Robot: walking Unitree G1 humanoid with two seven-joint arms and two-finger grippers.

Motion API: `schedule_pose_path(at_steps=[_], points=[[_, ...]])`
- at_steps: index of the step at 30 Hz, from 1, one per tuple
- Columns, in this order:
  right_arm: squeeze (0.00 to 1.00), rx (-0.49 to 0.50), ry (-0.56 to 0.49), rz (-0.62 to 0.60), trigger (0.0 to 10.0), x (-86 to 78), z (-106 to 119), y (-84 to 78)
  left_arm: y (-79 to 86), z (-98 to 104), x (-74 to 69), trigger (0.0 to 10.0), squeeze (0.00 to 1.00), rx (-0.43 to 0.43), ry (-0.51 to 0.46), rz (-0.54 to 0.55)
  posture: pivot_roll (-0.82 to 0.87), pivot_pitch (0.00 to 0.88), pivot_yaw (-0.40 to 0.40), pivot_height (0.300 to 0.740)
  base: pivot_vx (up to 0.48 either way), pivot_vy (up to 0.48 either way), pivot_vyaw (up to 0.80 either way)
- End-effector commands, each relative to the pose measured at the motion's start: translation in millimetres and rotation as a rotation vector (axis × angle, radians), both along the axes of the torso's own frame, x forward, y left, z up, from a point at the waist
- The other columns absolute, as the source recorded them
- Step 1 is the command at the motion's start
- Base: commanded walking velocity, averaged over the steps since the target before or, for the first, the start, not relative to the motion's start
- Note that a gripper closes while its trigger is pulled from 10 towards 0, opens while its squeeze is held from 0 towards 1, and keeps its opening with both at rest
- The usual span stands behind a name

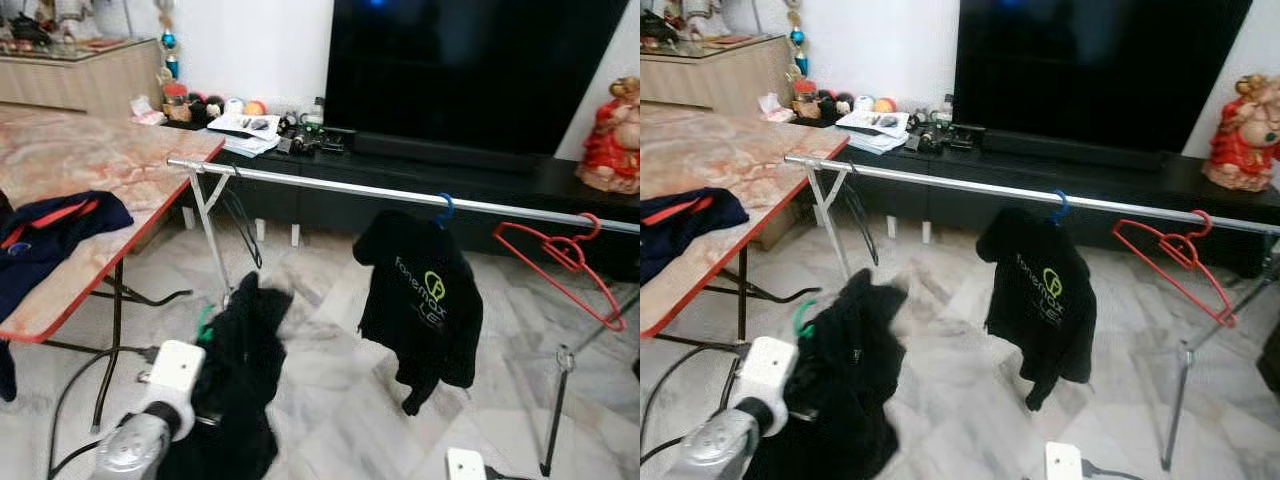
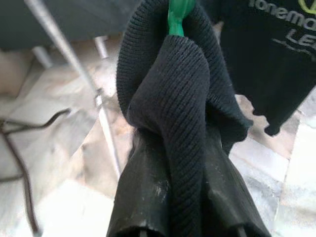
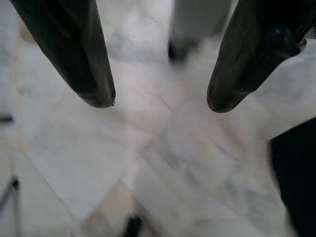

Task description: Hang hanger

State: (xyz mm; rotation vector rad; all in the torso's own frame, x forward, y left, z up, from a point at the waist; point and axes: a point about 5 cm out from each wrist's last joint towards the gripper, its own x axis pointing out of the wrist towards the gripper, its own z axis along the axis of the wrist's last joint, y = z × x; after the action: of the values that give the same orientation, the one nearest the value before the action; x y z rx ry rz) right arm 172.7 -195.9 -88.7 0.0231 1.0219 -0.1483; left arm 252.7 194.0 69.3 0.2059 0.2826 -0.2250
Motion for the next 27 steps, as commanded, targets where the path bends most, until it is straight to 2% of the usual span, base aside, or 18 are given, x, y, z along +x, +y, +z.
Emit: schedule_pose_path(at_steps=[1,5,11,16,21,23,27], points=[[0.00,-0.007,0.014,-0.030,10.0,-3.0,-0.4,-7.4,-11.9,13.0,6.6,10.0,0.00,-0.012,-0.059,-0.059,0.12,0.007,-0.059,0.740,0.480,0.000,-0.80],[0.00,-0.008,0.013,-0.020,10.0,-1.9,0.0,-6.9,-13.5,12.6,6.8,10.0,0.00,-0.003,-0.051,-0.082,0.12,0.008,-0.059,0.740,0.480,0.000,-0.70],[0.00,-0.006,0.016,-0.014,10.0,-1.3,0.1,-6.3,-12.4,14.7,10.3,10.0,0.00,0.006,-0.057,-0.073,0.12,0.011,-0.059,0.740,0.480,0.000,0.00],[0.00,0.004,0.017,-0.010,10.0,-0.8,0.2,-5.5,-13.9,18.4,15.6,10.0,0.00,-0.049,-0.060,-0.047,0.13,0.015,-0.060,0.740,0.480,0.000,0.00],[0.00,0.009,0.013,-0.009,10.0,-0.3,0.4,-5.0,-13.5,20.7,18.9,10.0,0.00,-0.034,-0.064,-0.063,0.13,0.019,-0.061,0.740,0.480,0.000,0.00],[0.00,0.010,0.015,-0.003,10.0,-0.1,0.4,-4.8,-13.3,20.9,20.0,10.0,0.00,-0.016,-0.057,-0.081,0.13,0.019,-0.061,0.740,0.416,0.000,0.00],[0.00,0.013,0.015,-0.001,10.0,0.0,0.4,-4.7,-17.7,19.8,21.5,10.0,0.00,0.030,-0.013,-0.187,0.13,0.026,-0.062,0.740,0.127,0.000,0.00]])
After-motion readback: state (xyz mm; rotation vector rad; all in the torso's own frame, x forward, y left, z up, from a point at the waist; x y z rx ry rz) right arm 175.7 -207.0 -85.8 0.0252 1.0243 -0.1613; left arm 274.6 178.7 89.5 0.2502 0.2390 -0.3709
